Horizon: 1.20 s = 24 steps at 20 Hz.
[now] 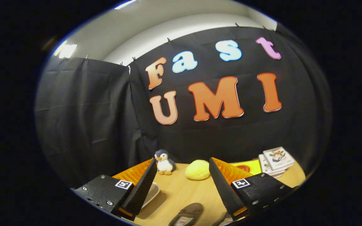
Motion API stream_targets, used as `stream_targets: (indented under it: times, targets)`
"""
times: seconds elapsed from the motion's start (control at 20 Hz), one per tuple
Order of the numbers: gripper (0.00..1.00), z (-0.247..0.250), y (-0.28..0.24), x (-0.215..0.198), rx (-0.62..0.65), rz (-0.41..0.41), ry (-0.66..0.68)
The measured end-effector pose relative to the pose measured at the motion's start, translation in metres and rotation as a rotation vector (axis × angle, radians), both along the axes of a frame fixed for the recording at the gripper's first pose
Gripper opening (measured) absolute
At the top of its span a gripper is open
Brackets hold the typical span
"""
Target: Open the storage box then place both shoes into the box .Put the left shoe in first, then the right shoe, with the right side of both shoes facing outward in a uniform manner.
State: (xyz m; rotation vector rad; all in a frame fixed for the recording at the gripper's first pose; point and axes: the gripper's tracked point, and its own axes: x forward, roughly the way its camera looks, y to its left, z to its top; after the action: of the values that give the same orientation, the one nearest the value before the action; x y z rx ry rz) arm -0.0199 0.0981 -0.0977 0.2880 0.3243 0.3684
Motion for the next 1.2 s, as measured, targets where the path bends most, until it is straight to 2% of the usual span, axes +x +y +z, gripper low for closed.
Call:
stream_targets:
  times: [0.2,0.45,0.6,0.95,1.05,1.2]
  targets:
    - [0.99,-0.06,0.036,-0.015,0.105,0.122,0.25]
    - [0.97,-0.113,0.076,-0.041,0.195,0.236,0.529]
    - [0.96,-0.137,0.107,-0.061,0.301,0.316,0.671]
    - [0.96,-0.18,0.17,-0.088,0.402,0.469,0.828]
    - [0.96,-0.191,0.182,-0.094,0.412,0.487,0.87]
    - [0.95,-0.197,0.196,-0.096,0.391,0.522,0.847]
